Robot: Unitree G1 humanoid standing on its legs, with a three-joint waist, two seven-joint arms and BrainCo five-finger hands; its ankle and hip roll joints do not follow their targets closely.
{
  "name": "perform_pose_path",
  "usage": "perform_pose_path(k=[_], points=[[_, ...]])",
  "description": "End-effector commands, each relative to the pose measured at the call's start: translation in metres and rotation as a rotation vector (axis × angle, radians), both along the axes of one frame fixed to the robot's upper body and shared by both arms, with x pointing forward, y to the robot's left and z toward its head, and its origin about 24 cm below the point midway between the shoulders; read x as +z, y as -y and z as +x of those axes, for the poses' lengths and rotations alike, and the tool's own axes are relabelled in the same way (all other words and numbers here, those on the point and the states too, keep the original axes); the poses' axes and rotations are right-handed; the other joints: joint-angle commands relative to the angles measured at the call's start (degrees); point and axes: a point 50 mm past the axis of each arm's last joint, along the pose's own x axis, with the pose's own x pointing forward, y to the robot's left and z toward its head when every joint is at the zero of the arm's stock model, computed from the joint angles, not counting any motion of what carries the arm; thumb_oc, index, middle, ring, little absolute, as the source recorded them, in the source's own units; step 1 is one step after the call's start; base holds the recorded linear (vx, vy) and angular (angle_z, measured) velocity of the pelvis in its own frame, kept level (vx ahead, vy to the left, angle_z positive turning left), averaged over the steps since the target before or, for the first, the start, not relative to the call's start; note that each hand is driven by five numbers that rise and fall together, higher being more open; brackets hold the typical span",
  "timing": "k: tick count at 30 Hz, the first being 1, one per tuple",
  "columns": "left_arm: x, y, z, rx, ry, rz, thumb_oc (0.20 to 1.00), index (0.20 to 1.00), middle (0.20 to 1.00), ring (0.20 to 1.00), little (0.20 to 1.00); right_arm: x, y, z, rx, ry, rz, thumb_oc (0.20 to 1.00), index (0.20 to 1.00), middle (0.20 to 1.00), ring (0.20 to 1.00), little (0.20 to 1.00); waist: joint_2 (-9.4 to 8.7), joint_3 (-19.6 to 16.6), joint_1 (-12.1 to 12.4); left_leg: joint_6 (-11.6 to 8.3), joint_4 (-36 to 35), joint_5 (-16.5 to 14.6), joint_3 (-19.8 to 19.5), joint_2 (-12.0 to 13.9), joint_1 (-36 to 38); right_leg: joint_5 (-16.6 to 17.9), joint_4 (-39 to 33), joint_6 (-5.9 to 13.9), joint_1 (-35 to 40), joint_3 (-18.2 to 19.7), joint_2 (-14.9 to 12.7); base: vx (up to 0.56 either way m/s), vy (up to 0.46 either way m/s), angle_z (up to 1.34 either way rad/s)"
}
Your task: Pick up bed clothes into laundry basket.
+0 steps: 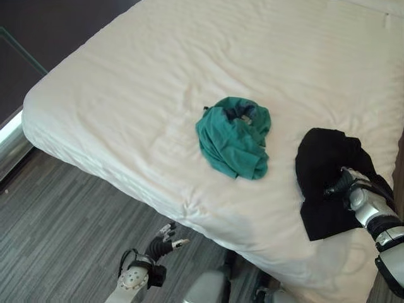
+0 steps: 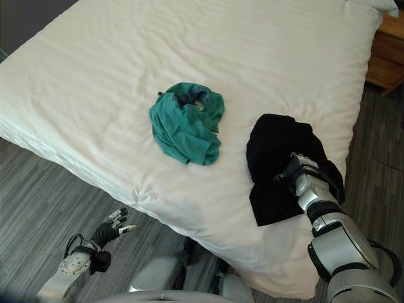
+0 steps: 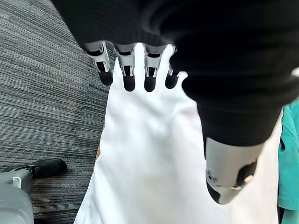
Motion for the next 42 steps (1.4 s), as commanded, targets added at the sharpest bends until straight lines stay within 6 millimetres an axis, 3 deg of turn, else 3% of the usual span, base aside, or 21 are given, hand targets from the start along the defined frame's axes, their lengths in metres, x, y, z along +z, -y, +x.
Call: perform_pose_path(k=[1,2,3,4,6,7,8,9,10,12,17,21,25,26,30,37,38,39,40,41,42], points=[[0.091,-0.026,0.050,-0.060,0.404,0.167,1.000,1.000,1.000,1.000,1.000,-0.033,-0.010,-0.018,0.090,-0.199,-0.072,0.200,0.200,0.200,0.200,0.200,-3.44,4.64,0.95,-2.65,-0.17,-4.45,-0.72,2.46,2.97,9.51,-7.51,5.11,1.87,0.79,-6.49,0.04,0.028,0.01],[0.091,-0.026,0.050,-0.061,0.404,0.167,1.000,1.000,1.000,1.000,1.000,-0.033,-0.010,-0.018,0.090,-0.199,-0.072,0.200,0.200,0.200,0.200,0.200,-3.46,4.59,0.95,-2.64,-0.17,-4.43,-0.73,2.44,2.90,9.53,-7.51,5.11,1.81,0.79,-6.51,0.07,0.043,0.04],[0.132,-0.036,0.068,-0.084,0.561,0.303,1.000,1.000,1.000,1.000,1.000,-0.043,-0.015,-0.028,0.102,-0.204,-0.016,0.200,0.200,0.200,0.200,0.200,-3.52,4.58,0.09,-2.82,-0.17,-5.10,-0.32,2.73,3.71,9.11,-7.51,5.17,2.37,1.08,-6.39,0.00,0.000,0.00],[0.132,-0.035,0.069,-0.085,0.562,0.304,1.000,1.000,1.000,1.000,1.000,-0.043,-0.014,-0.028,0.101,-0.203,-0.015,0.200,0.200,0.200,0.200,0.200,-3.62,4.50,0.11,-2.76,-0.17,-4.80,-0.33,2.61,3.43,9.32,-7.51,5.18,2.11,1.07,-6.51,0.05,0.027,0.02],[0.173,-0.039,0.085,-0.111,0.708,0.445,1.000,1.000,1.000,1.000,1.000,-0.055,-0.019,-0.040,0.106,-0.212,0.050,0.200,0.200,0.200,0.200,0.200,-3.83,4.23,-1.11,-2.89,-0.17,-5.26,0.11,2.78,4.07,9.06,-7.51,5.25,2.49,1.43,-6.44,0.04,0.025,-0.04],[0.217,-0.038,0.100,-0.140,0.849,0.585,1.000,1.000,1.000,1.000,1.000,-0.062,-0.024,-0.048,0.107,-0.213,0.104,0.200,0.200,0.200,0.200,0.200,-4.02,3.73,-2.50,-3.01,-0.17,-6.00,0.62,2.99,4.79,8.71,-7.51,5.38,2.86,1.81,-6.29,0.05,0.025,-0.07],[0.235,-0.034,0.108,-0.151,0.906,0.642,1.000,1.000,1.000,1.000,1.000,-0.067,-0.028,-0.053,0.111,-0.215,0.131,0.200,0.200,0.200,0.200,0.200,-4.14,3.53,-3.21,-3.07,-0.17,-6.15,0.88,3.07,5.01,8.61,-7.51,5.44,2.93,1.91,-6.23,0.04,0.019,-0.02],[0.235,-0.034,0.109,-0.154,0.908,0.642,1.000,1.000,1.000,1.000,1.000,-0.066,-0.027,-0.053,0.109,-0.214,0.132,0.200,0.200,0.200,0.200,0.200,-4.21,3.55,-3.07,-3.03,-0.17,-5.85,0.86,2.97,4.80,8.81,-7.51,5.44,2.74,1.89,-6.33,0.01,0.025,-0.05],[0.263,-0.027,0.123,-0.143,1.002,0.694,1.000,1.000,1.000,1.000,1.000,-0.074,-0.038,-0.061,0.123,-0.207,0.189,0.200,0.200,0.200,0.200,0.200,-4.40,3.13,-5.08,-3.06,-0.17,-6.12,1.68,3.21,5.16,8.88,-7.51,5.62,2.62,2.45,-6.34,0.01,0.030,-0.12],[0.274,-0.021,0.137,-0.146,1.020,0.732,1.000,1.000,1.000,1.000,1.000,-0.079,-0.048,-0.067,0.155,-0.208,0.220,0.200,0.200,0.200,0.200,0.200,-4.49,2.72,-6.57,-3.05,-0.17,-6.40,2.37,3.37,5.60,8.85,-7.51,5.68,2.64,2.96,-6.28,0.03,0.026,-0.15],[0.286,-0.017,0.161,-0.125,0.999,0.787,1.000,1.000,1.000,1.000,1.000,-0.081,-0.057,-0.080,0.176,-0.186,0.297,0.200,0.200,0.200,0.200,0.200,-4.94,2.45,-9.08,-3.06,-0.17,-6.74,3.75,3.64,6.03,9.14,-7.51,5.90,2.18,4.24,-6.13,0.01,0.015,-0.27],[0.311,-0.030,0.176,-0.083,0.950,1.070,1.000,1.000,1.000,1.000,1.000,-0.074,-0.059,-0.092,0.192,-0.132,0.374,0.200,0.200,0.200,0.200,0.200,-5.51,2.29,-11.66,-3.11,-0.17,-6.76,5.32,4.04,5.36,9.79,-7.51,6.29,0.49,5.69,-5.65,0.00,0.013,-0.20],[0.313,-0.045,0.185,-0.016,0.866,1.200,1.000,1.000,1.000,1.000,1.000,-0.072,-0.060,-0.100,0.198,-0.115,0.405,0.200,0.200,0.200,0.200,0.200,-6.12,2.22,-12.82,-3.13,-0.17,-6.78,6.24,4.40,5.21,10.12,-7.51,6.48,-0.13,6.28,-5.33,0.01,-0.002,-0.16],[0.312,-0.061,0.191,0.051,0.761,1.300,1.000,1.000,1.000,1.000,1.000,-0.068,-0.063,-0.099,0.211,-0.094,0.410,0.200,0.200,0.200,0.200,0.200,-6.59,2.63,-13.48,-3.16,-0.17,-6.74,6.89,4.70,4.95,10.47,-7.51,6.60,-0.80,6.69,-5.05,-0.01,-0.016,-0.16],[0.314,-0.060,0.197,0.022,0.718,1.430,1.000,1.000,1.000,1.000,1.000,-0.061,-0.068,-0.094,0.235,-0.047,0.428,0.200,0.200,0.200,0.200,0.200,-7.82,4.11,-14.21,-3.20,-0.17,-6.43,7.86,5.26,3.97,11.39,-7.51,6.80,-2.50,7.62,-4.51,-0.02,-0.013,-0.32],[0.275,-0.096,0.195,0.079,0.508,1.261,1.000,1.000,1.000,1.000,1.000,-0.045,-0.078,-0.080,0.292,0.014,0.444,0.200,0.200,0.200,0.200,0.200,-10.33,7.23,-15.32,-3.27,-0.17,-5.41,9.32,6.31,1.35,13.41,-7.51,6.84,-6.14,8.79,-3.57,-0.03,-0.009,-0.14],[0.252,-0.097,0.194,0.040,0.442,1.166,1.000,1.000,1.000,1.000,1.000,-0.041,-0.081,-0.077,0.308,0.027,0.446,0.200,0.200,0.200,0.200,0.200,-11.13,7.94,-15.62,-3.45,-0.17,-5.44,9.91,6.82,0.68,13.60,-7.51,6.88,-7.18,9.16,-3.00,-0.02,-0.002,-0.10],[0.238,-0.096,0.195,0.014,0.391,1.170,0.959,0.959,0.959,0.959,0.959,-0.043,-0.083,-0.078,0.312,0.017,0.437,0.200,0.200,0.200,0.200,0.200,-11.67,8.03,-15.99,-3.59,-0.17,-5.08,10.32,6.87,0.11,13.84,-7.51,6.92,-7.99,9.46,-2.96,0.02,0.001,-0.06],[0.228,-0.093,0.196,-0.027,0.347,1.194,0.514,0.514,0.514,0.514,0.514,-0.045,-0.082,-0.079,0.307,0.008,0.433,0.200,0.200,0.200,0.200,0.200,-11.63,8.16,-16.04,-3.69,-0.17,-5.45,10.56,7.03,0.47,13.48,-7.51,7.00,-7.72,9.47,-2.81,0.03,0.006,-0.07],[0.221,-0.085,0.198,-0.074,0.338,1.206,0.288,0.288,0.288,0.288,0.288,-0.047,-0.081,-0.079,0.302,0.003,0.428,0.200,0.200,0.200,0.200,0.200,-11.71,8.21,-16.12,-3.73,-0.17,-5.58,10.59,7.02,0.68,13.40,-7.51,6.98,-7.70,9.51,-2.85,0.02,0.002,-0.08],[0.221,-0.085,0.198,-0.074,0.339,1.206,0.200,0.200,0.200,0.200,0.200,-0.046,-0.081,-0.079,0.302,0.004,0.428,0.200,0.200,0.200,0.200,0.200,-11.81,8.18,-16.14,-3.71,-0.17,-5.29,10.61,6.92,0.47,13.58,-7.51,6.95,-7.90,9.54,-2.95,0.00,0.004,-0.08]])
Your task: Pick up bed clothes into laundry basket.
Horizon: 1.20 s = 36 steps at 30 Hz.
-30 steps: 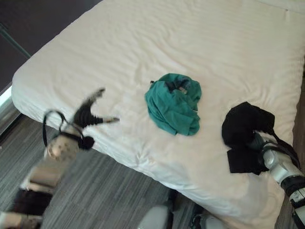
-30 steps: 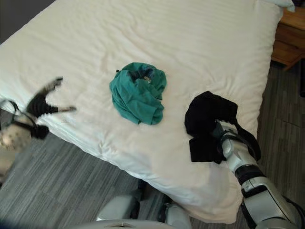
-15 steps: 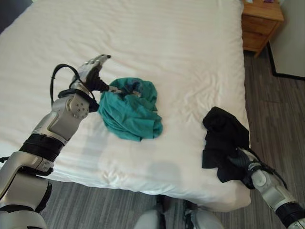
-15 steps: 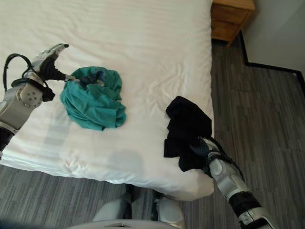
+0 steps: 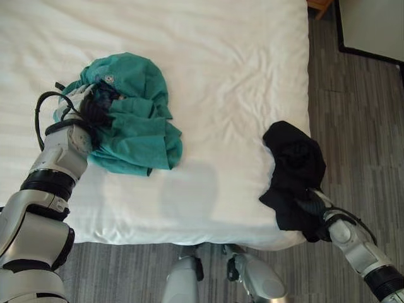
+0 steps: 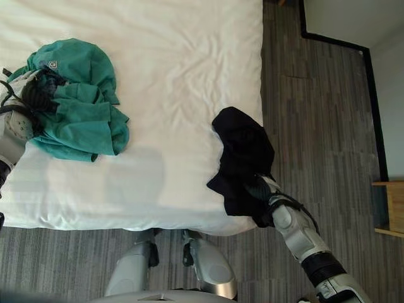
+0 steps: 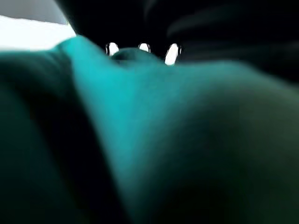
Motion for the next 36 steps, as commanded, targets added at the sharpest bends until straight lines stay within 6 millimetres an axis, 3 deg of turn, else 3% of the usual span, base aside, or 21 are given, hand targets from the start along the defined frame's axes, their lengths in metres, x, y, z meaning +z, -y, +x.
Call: perform_pose_path(k=[1,6,7,9,10,11,12,13,14,15,17,20,26,28,31,35,36], points=[[-0.039,0.022,0.008,-0.069,-0.176,0.006,0.200,0.200,0.200,0.200,0.200,-0.015,0.003,-0.010,-0.007,-0.074,-0.030,0.200,0.200,0.200,0.200,0.200,-1.39,-0.87,-0.50,-2.63,0.20,-5.21,-0.75,2.23,4.57,7.09,-0.72,8.03,-2.37,-0.84,-7.36,-0.01,0.001,-0.08],[-0.067,0.054,-0.004,-0.240,-0.142,-0.145,0.200,0.200,0.200,0.200,0.200,-0.006,0.015,-0.011,-0.074,-0.026,0.003,0.200,0.200,0.200,0.200,0.200,0.18,-0.95,0.72,-2.52,0.20,-6.62,-0.89,1.92,6.48,5.59,-0.72,7.73,-0.87,-1.01,-7.58,0.02,0.010,-0.07],[-0.071,0.058,-0.013,-0.270,-0.101,-0.238,0.200,0.200,0.200,0.200,0.200,0.001,0.017,-0.010,-0.112,0.008,0.065,0.200,0.200,0.200,0.200,0.200,0.70,-1.22,1.02,-2.46,0.20,-6.49,-1.04,1.66,6.77,5.44,-0.72,7.53,-0.56,-1.18,-7.86,0.05,0.031,-0.04],[-0.088,0.064,-0.041,-0.327,0.002,-0.545,0.200,0.200,0.200,0.200,0.200,0.005,0.026,-0.012,-0.305,0.085,0.433,0.200,0.200,0.200,0.200,0.200,2.51,-2.16,2.15,-2.37,0.20,-7.06,-1.68,1.15,8.46,4.28,-0.72,7.04,1.42,-1.66,-8.17,0.06,0.035,-0.03],[-0.098,0.065,-0.050,-0.329,0.002,-0.625,0.200,0.200,0.200,0.200,0.200,0.006,0.028,-0.014,-0.348,0.113,0.539,0.200,0.200,0.200,0.200,0.200,2.98,-2.66,2.26,-2.34,0.20,-7.19,-1.92,1.05,8.98,4.00,-0.72,6.89,2.04,-1.78,-8.29,0.00,0.000,0.00],[-0.098,0.064,-0.050,-0.328,0.002,-0.625,0.200,0.200,0.200,0.200,0.200,0.006,0.028,-0.014,-0.347,0.112,0.539,0.200,0.200,0.200,0.200,0.200,2.92,-2.76,2.16,-2.33,0.20,-6.96,-1.93,0.97,8.79,4.16,-0.72,6.87,1.86,-1.77,-8.38,0.05,0.005,0.05],[-0.104,0.065,-0.061,-0.325,0.065,-0.777,0.200,0.200,0.200,0.200,0.200,0.008,0.030,-0.017,-0.389,0.143,0.668,0.200,0.200,0.200,0.200,0.200,3.42,-3.52,2.46,-2.31,0.20,-7.06,-2.36,0.84,9.37,3.71,-0.72,6.62,2.73,-1.98,-8.46,0.09,-0.015,0.06],[-0.125,0.061,-0.081,-0.270,0.101,-0.934,0.200,0.200,0.200,0.200,0.200,0.017,0.036,-0.022,-0.425,0.218,0.784,0.200,0.200,0.200,0.200,0.200,4.24,-4.83,3.07,-2.25,0.20,-7.63,-2.92,0.77,10.86,2.67,-0.72,6.33,4.77,-2.39,-8.56,0.17,-0.035,0.08],[-0.130,0.054,-0.102,-0.226,0.170,-1.025,0.200,0.200,0.200,0.200,0.200,0.028,0.043,-0.025,-0.465,0.309,0.899,0.200,0.200,0.200,0.200,0.200,4.99,-6.85,3.64,-2.16,0.20,-8.02,-3.52,0.61,12.25,1.95,-0.72,6.04,6.83,-2.94,-8.71,0.12,-0.035,0.09],[-0.130,0.054,-0.102,-0.225,0.169,-1.025,0.200,0.200,0.200,0.200,0.200,0.028,0.042,-0.025,-0.465,0.308,0.899,0.200,0.200,0.200,0.200,0.200,4.93,-6.95,3.53,-2.15,0.20,-7.75,-3.54,0.53,12.04,2.14,-0.72,6.02,6.65,-2.95,-8.80,0.13,-0.042,0.30],[-0.128,0.041,-0.128,-0.163,0.316,-1.127,0.200,0.200,0.200,0.200,0.200,0.050,0.042,-0.030,-0.443,0.435,1.098,0.200,0.200,0.200,0.200,0.200,5.78,-9.73,4.72,-2.00,0.20,-8.54,-4.45,0.38,14.40,0.66,-0.34,5.56,9.64,-3.75,-9.11,0.10,-0.031,0.37],[-0.135,0.039,-0.145,-0.101,0.420,-1.242,0.200,0.200,0.200,0.200,0.200,0.055,0.034,-0.038,-0.411,0.464,1.209,0.200,0.200,0.200,0.200,0.200,6.21,-11.61,5.66,-1.82,0.20,-8.73,-5.36,0.12,16.25,-0.33,0.31,5.02,12.06,-4.40,-9.42,0.05,-0.025,0.18],[-0.153,0.049,-0.166,-0.049,0.443,-1.378,0.200,0.200,0.200,0.200,0.200,0.044,0.027,-0.055,-0.410,0.402,1.215,0.200,0.200,0.200,0.200,0.200,6.50,-13.95,6.63,-1.65,0.20,-8.58,-6.31,-0.10,17.99,-1.28,0.79,4.44,14.64,-5.82,-9.76,0.02,-0.030,0.23],[-0.174,0.065,-0.170,-0.025,0.387,-1.503,0.200,0.200,0.200,0.200,0.200,0.028,0.018,-0.062,-0.436,0.319,1.234,0.200,0.200,0.200,0.200,0.200,6.69,-14.57,6.81,-1.45,0.20,-8.59,-6.66,-0.20,18.62,-1.87,1.13,4.33,15.67,-6.19,-9.86,0.01,-0.031,0.07],[-0.191,0.083,-0.172,-0.022,0.301,-1.611,0.200,0.200,0.200,0.200,0.200,0.019,0.001,-0.066,-0.409,0.239,1.279,0.200,0.200,0.200,0.200,0.200,7.00,-14.50,6.99,-1.33,0.22,-8.40,-7.32,-0.21,19.24,-2.59,2.13,4.10,16.16,-6.52,-9.83,0.00,-0.014,0.05],[-0.190,0.082,-0.176,-0.037,0.264,-1.569,0.200,0.200,0.200,0.200,0.200,0.017,-0.004,-0.070,-0.381,0.200,1.278,0.200,0.200,0.200,0.200,0.200,7.02,-14.21,7.12,-1.27,0.22,-8.38,-7.77,-0.07,19.90,-3.16,3.06,3.98,16.58,-6.71,-9.84,0.00,-0.025,0.06],[-0.185,0.074,-0.178,-0.021,0.314,-1.541,0.200,0.200,0.200,0.200,0.200,0.017,-0.001,-0.073,-0.379,0.201,1.263,0.200,0.200,0.200,0.200,0.200,6.95,-13.72,7.56,-1.29,0.40,-8.38,-8.50,0.23,20.63,-3.84,3.96,3.77,17.33,-7.02,-9.79,0.01,-0.065,0.09]])
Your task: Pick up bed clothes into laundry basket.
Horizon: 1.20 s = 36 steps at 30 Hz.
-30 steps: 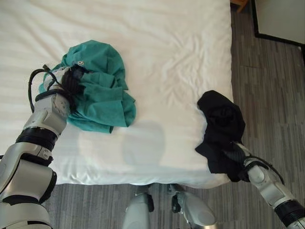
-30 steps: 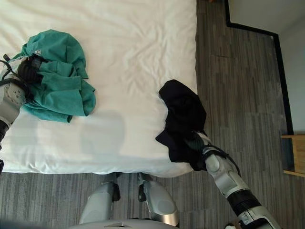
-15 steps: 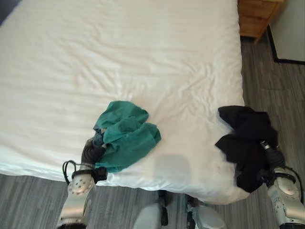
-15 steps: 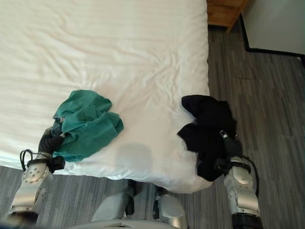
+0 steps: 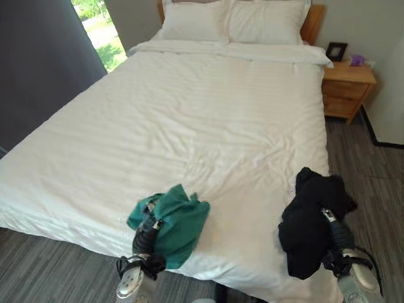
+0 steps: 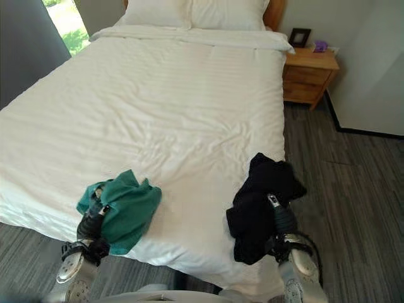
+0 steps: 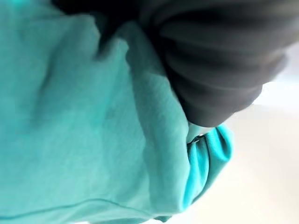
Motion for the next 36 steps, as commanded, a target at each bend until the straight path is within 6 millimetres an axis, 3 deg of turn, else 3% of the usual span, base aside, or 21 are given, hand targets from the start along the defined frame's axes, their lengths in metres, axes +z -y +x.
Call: perform_pose_path(k=[1,6,9,10,11,12,13,14,16,18,20,22,25,26,28,30,32,36], points=[[0.044,-0.042,0.014,0.099,0.199,0.147,0.200,0.200,0.200,0.200,0.200,0.031,0.002,0.018,0.012,0.185,0.006,0.200,0.200,0.200,0.200,0.200,-3.61,0.88,0.44,-0.76,0.92,-5.52,-1.23,2.29,5.35,1.94,0.64,4.28,0.59,-1.05,-7.92,0.00,-0.074,0.11],[0.050,-0.058,0.003,0.189,0.206,0.195,0.200,0.200,0.200,0.200,0.200,0.036,0.007,0.021,0.009,0.201,-0.014,0.200,0.200,0.200,0.200,0.200,-3.41,1.99,1.55,-1.30,1.03,-4.79,-2.72,2.87,5.25,1.00,1.24,3.61,1.24,-2.10,-7.69,-0.05,-0.074,0.08],[0.058,-0.064,0.002,0.232,0.250,0.192,0.200,0.200,0.200,0.200,0.200,0.042,0.017,0.025,-0.011,0.215,-0.050,0.200,0.200,0.200,0.200,0.200,-3.43,5.99,3.87,-4.05,6.04,-1.78,-4.91,2.89,-1.72,1.78,-1.47,2.79,1.06,-4.88,-7.37,-0.26,-0.118,0.28],[0.058,-0.064,0.002,0.232,0.252,0.191,0.200,0.200,0.200,0.200,0.200,0.042,0.017,0.026,-0.012,0.217,-0.051,0.200,0.200,0.200,0.200,0.200,-3.44,5.93,3.61,-4.08,6.64,-1.93,-5.20,2.79,-2.33,1.88,-1.61,2.77,0.94,-5.17,-7.38,-0.40,-0.081,0.83],[0.067,-0.062,0.010,0.230,0.305,0.190,0.200,0.200,0.200,0.200,0.200,0.048,0.021,0.034,-0.001,0.233,-0.083,0.200,0.200,0.200,0.200,0.200,-3.87,8.25,4.93,-5.42,11.54,-1.50,-9.12,0.84,-6.90,3.15,-1.67,2.72,-1.45,-5.79,-7.95,-0.27,-0.039,0.91],[0.068,-0.062,0.011,0.231,0.307,0.189,0.200,0.200,0.200,0.200,0.200,0.049,0.021,0.034,-0.001,0.236,-0.084,0.200,0.200,0.200,0.200,0.200,-3.84,8.18,4.79,-5.41,12.11,-1.69,-9.27,0.77,-7.48,3.13,-1.53,2.73,-1.75,-5.91,-7.98,-0.37,-0.035,0.63],[0.073,-0.061,0.017,0.233,0.335,0.183,0.200,0.200,0.200,0.200,0.200,0.052,0.021,0.040,0.009,0.245,-0.107,0.200,0.200,0.200,0.200,0.200,-4.24,8.50,5.25,-5.84,13.39,-2.30,-11.55,0.36,-8.35,4.08,-1.08,2.84,-3.94,-5.52,-8.38,-0.27,0.056,0.44],[0.077,-0.056,0.022,0.235,0.375,0.149,0.200,0.200,0.200,0.200,0.200,0.054,0.021,0.043,0.003,0.254,-0.106,0.200,0.200,0.200,0.200,0.200,-5.11,7.95,4.28,-5.31,16.57,-4.98,-10.19,2.15,-7.68,6.18,-0.82,3.26,-6.27,-5.16,-9.70,-0.34,0.091,0.20],[0.075,-0.051,0.026,0.216,0.384,0.127,0.200,0.200,0.200,0.200,0.200,0.054,0.019,0.041,-0.005,0.267,-0.075,0.200,0.200,0.200,0.200,0.200,-5.19,7.19,2.40,-4.81,23.31,-8.71,-9.06,4.43,-3.45,7.67,0.14,3.45,-8.23,-4.37,-10.64,-0.32,0.199,0.15],[0.074,-0.049,0.031,0.211,0.371,0.138,0.200,0.200,0.200,0.200,0.200,0.050,0.021,0.036,-0.035,0.252,-0.065,0.200,0.200,0.200,0.200,0.200,-4.69,7.07,0.97,-4.55,23.56,-11.64,-10.01,3.90,-0.07,8.64,1.48,3.85,-9.67,-3.24,-11.54,-0.22,0.264,0.10],[0.076,-0.046,0.037,0.199,0.381,0.130,0.200,0.200,0.200,0.200,0.200,0.046,0.023,0.033,-0.067,0.236,-0.053,0.200,0.200,0.200,0.200,0.200,-4.06,6.34,-1.23,-3.46,15.01,-14.60,-8.71,3.73,4.04,10.90,1.56,5.29,-11.97,-1.98,-12.50,-0.18,0.283,0.00],[0.079,-0.046,0.038,0.180,0.386,0.147,0.200,0.200,0.200,0.200,0.200,0.043,0.025,0.030,-0.088,0.221,-0.052,0.200,0.200,0.200,0.200,0.200,-3.80,5.95,-1.64,-2.73,9.89,-14.02,-8.03,3.41,5.39,12.62,0.93,6.22,-12.78,-1.49,-13.22,-0.18,0.251,-0.06],[0.083,-0.051,0.038,0.138,0.360,0.278,0.200,0.200,0.200,0.200,0.200,0.032,0.017,0.030,-0.107,0.193,-0.010,0.200,0.200,0.200,0.200,0.200,-4.72,7.07,-3.06,-0.92,3.02,-13.18,-4.92,0.54,7.60,19.79,-2.62,9.78,-16.74,0.20,-15.41,-0.41,0.455,-0.35],[0.083,-0.055,0.036,0.144,0.344,0.305,0.200,0.200,0.200,0.200,0.200,0.029,0.012,0.029,-0.095,0.180,0.006,0.200,0.200,0.200,0.200,0.200,-4.30,8.10,-2.99,-0.44,3.32,-12.80,-3.97,0.60,7.44,19.29,-1.82,10.02,-17.21,1.60,-14.83,-0.37,0.264,-0.77],[0.086,-0.059,0.038,0.148,0.350,0.319,0.200,0.200,0.200,0.200,0.200,0.026,0.004,0.030,-0.066,0.175,0.042,0.200,0.200,0.200,0.200,0.200,-3.80,9.55,-2.90,0.57,4.97,-10.99,-3.30,0.15,4.66,14.50,6.10,8.34,-16.69,5.24,-13.35,-0.46,0.272,-0.66],[0.079,-0.067,0.030,0.158,0.301,0.328,0.200,0.200,0.200,0.200,0.200,0.028,0.012,0.027,-0.059,0.164,-0.017,0.200,0.200,0.200,0.200,0.200,-3.02,8.04,-0.87,2.62,5.98,-8.83,-2.18,-0.19,0.75,6.41,16.83,5.54,-12.35,3.55,-11.77,-0.46,0.305,-0.49],[0.075,-0.067,0.027,0.165,0.280,0.315,0.200,0.200,0.200,0.200,0.200,0.029,0.015,0.030,-0.088,0.170,-0.018,0.200,0.200,0.200,0.200,0.200,-3.32,6.53,0.08,3.42,5.72,-7.42,-1.47,-0.50,-0.50,4.96,20.62,4.92,-10.29,3.93,-9.90,-0.26,0.164,-0.50],[0.071,-0.065,0.022,0.169,0.268,0.299,0.200,0.200,0.200,0.200,0.200,0.033,0.014,0.036,-0.077,0.200,0.028,0.200,0.200,0.200,0.200,0.200,-4.72,5.01,1.48,3.19,4.83,-7.04,-0.18,-1.11,-0.73,3.71,12.28,4.88,-6.77,2.18,-9.00,-0.08,-0.026,-0.52]])
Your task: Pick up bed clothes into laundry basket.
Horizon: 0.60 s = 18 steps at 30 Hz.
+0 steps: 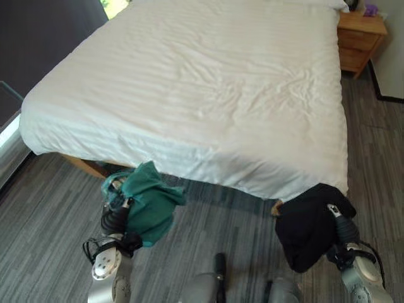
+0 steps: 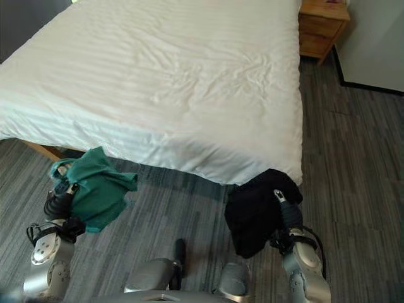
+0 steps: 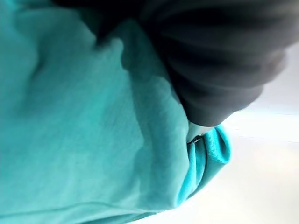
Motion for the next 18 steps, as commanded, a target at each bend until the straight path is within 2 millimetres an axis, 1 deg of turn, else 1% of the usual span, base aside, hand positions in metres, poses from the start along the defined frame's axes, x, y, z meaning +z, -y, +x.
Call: perform_pose_path(k=[1,2,3,4,5,6,8,11,13,16,17,18], points=[[0.029,-0.004,0.006,-0.047,0.112,0.103,0.200,0.200,0.200,0.200,0.200,0.020,-0.001,0.003,-0.013,0.141,0.028,0.200,0.200,0.200,0.200,0.200,-2.98,-5.87,-0.69,-1.17,-0.26,-5.60,-4.24,-0.82,3.79,9.45,-13.02,-1.56,-2.15,-0.77,0.62,-0.03,-0.053,-0.15],[0.025,-0.001,0.004,-0.059,0.097,0.086,0.200,0.200,0.200,0.200,0.200,0.020,-0.001,0.003,-0.034,0.156,0.066,0.200,0.200,0.200,0.200,0.200,-3.39,-6.40,-0.47,-1.39,-0.03,-5.35,-4.07,-0.86,3.42,8.51,-16.79,-1.77,-0.84,0.91,2.01,-0.06,-0.063,0.15],[0.023,0.000,0.004,-0.060,0.096,0.076,0.200,0.200,0.200,0.200,0.200,0.021,0.000,0.003,-0.047,0.165,0.065,0.200,0.200,0.200,0.200,0.200,-3.46,-6.38,-0.29,-1.70,0.01,-5.17,-3.73,-0.78,3.44,8.65,-17.21,-1.86,-0.72,0.60,2.32,-0.07,-0.044,0.00],[0.022,0.000,0.003,-0.057,0.091,0.069,0.200,0.200,0.200,0.200,0.200,0.024,0.002,0.002,-0.053,0.181,0.064,0.200,0.200,0.200,0.200,0.200,-3.42,-6.43,-0.17,-1.81,-0.11,-5.13,-3.39,-0.59,3.58,8.80,-17.51,-1.81,-0.38,-0.34,2.19,-0.04,-0.022,-0.46],[0.022,0.000,0.003,-0.058,0.090,0.069,0.200,0.200,0.200,0.200,0.200,0.024,0.002,0.002,-0.054,0.180,0.064,0.200,0.200,0.200,0.200,0.200,-3.40,-6.40,-0.17,-1.81,-0.14,-5.11,-3.41,-0.60,3.65,8.84,-17.59,-1.80,-0.28,-0.38,2.20,-0.04,-0.035,-0.58],[0.020,0.000,0.001,-0.061,0.079,0.071,0.200,0.200,0.200,0.200,0.200,0.026,0.004,0.000,-0.062,0.182,0.032,0.200,0.200,0.200,0.200,0.200,-3.30,-6.73,-0.24,-1.98,-0.23,-5.01,-2.86,-0.28,4.05,8.51,-17.42,-1.64,0.38,-1.80,1.86,-0.04,-0.042,-0.12],[0.021,0.000,0.002,-0.065,0.079,0.087,0.200,0.200,0.200,0.200,0.200,0.025,0.007,-0.004,-0.074,0.168,0.016,0.200,0.200,0.200,0.200,0.200,-3.28,-6.91,-0.56,-2.19,-0.24,-4.91,-3.05,-0.25,4.31,8.27,-17.42,-1.75,0.96,-2.28,1.90,-0.04,-0.045,0.23],[0.021,0.001,0.003,-0.063,0.086,0.078,0.200,0.200,0.200,0.200,0.200,0.023,0.008,-0.005,-0.078,0.157,0.006,0.200,0.200,0.200,0.200,0.200,-3.26,-7.00,-0.74,-2.42,-0.14,-4.69,-3.46,-0.17,4.44,8.31,-17.80,-2.00,1.40,-2.00,2.13,-0.02,-0.048,0.07],[0.022,0.001,0.003,-0.064,0.089,0.078,0.200,0.200,0.200,0.200,0.200,0.023,0.008,-0.005,-0.072,0.153,0.003,0.200,0.200,0.200,0.200,0.200,-3.21,-7.13,-0.82,-2.54,-0.04,-4.73,-4.19,0.00,4.56,8.21,-18.43,-2.38,1.49,-0.81,2.64,-0.01,-0.054,0.09],[0.021,0.001,0.002,-0.066,0.082,0.084,0.200,0.200,0.200,0.200,0.200,0.022,0.007,-0.003,-0.057,0.149,0.008,0.200,0.200,0.200,0.200,0.200,-3.16,-7.21,-0.47,-2.58,0.60,-4.97,-4.96,0.31,4.78,7.92,-18.84,-2.90,2.09,-0.60,2.78,0.01,-0.051,0.15],[0.032,0.004,0.005,-0.020,0.051,0.218,0.200,0.200,0.200,0.200,0.200,0.030,0.021,0.006,-0.111,0.086,-0.201,0.200,0.200,0.200,0.200,0.200,-0.77,-6.91,-4.84,-5.63,-1.71,-3.81,-0.21,3.66,6.57,8.82,-18.75,-3.79,-0.22,-3.57,2.68,0.02,-0.031,0.02],[0.033,0.005,0.007,-0.017,0.056,0.209,0.200,0.200,0.200,0.200,0.200,0.033,0.023,0.007,-0.125,0.090,-0.231,0.200,0.200,0.200,0.200,0.200,-0.86,-6.86,-4.97,-5.57,-1.52,-4.01,-0.02,3.70,6.76,8.69,-18.38,-3.80,-0.27,-3.08,2.71,0.00,0.000,0.00]])
